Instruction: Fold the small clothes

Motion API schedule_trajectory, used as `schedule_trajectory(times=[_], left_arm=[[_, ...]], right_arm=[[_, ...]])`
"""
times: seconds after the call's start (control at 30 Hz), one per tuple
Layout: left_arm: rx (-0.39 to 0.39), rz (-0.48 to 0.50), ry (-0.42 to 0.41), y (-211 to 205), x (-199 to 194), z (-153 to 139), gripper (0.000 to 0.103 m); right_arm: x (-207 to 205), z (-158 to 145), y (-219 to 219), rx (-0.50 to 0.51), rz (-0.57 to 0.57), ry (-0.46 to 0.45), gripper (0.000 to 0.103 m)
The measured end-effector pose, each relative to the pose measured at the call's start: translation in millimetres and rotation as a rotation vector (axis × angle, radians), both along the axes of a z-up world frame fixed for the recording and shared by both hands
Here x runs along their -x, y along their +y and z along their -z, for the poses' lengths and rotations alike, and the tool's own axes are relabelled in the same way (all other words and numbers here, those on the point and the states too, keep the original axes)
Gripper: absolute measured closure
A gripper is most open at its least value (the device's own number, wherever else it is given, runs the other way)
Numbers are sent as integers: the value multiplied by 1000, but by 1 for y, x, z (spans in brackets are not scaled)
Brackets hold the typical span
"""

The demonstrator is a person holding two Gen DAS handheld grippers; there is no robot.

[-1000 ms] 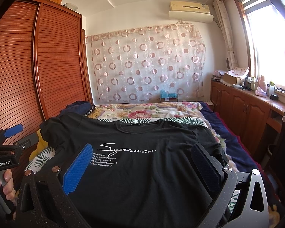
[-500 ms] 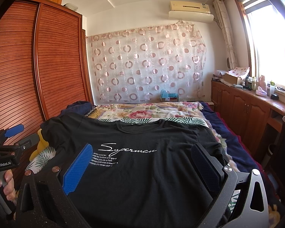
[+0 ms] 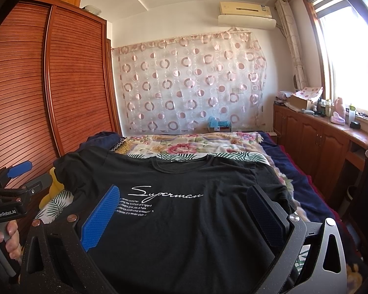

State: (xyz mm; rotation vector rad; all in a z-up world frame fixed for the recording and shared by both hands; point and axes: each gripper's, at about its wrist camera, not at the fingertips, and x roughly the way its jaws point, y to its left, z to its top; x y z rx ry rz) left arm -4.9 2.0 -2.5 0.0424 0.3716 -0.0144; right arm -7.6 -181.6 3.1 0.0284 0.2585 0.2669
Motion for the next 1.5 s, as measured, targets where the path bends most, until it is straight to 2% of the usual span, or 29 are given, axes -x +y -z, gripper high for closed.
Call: schedule_trajectory(times=[0.47, 0.67, 0.77, 0.9, 1.03, 1.23, 1.33, 1.5], left_arm=[[5, 7, 14, -6, 3, -7, 0], [1, -9, 67, 4, -9, 18, 0], [23, -23, 112, 17, -23, 38, 0], [35, -57, 155, 35, -38, 56, 0], [28, -90, 153, 52, -48, 63, 0], [91, -98, 172, 93, -61, 60, 0], [98, -119, 169, 116, -64, 55, 0], [126, -129, 184, 152, -78, 45, 10]], right_arm=[[-1, 3, -3, -6, -14, 6, 0], [-17, 14, 0, 9, -21, 33, 0], [-31, 22, 3, 20, -23, 52, 0], [-42, 25, 11, 55, -15, 11, 0], [-55, 26, 25, 71, -39, 1, 0], [-85, 35, 32, 53, -93, 57, 0], [-95, 37, 32, 33, -126, 90, 1], [-105, 36, 26, 31, -200, 140, 5]])
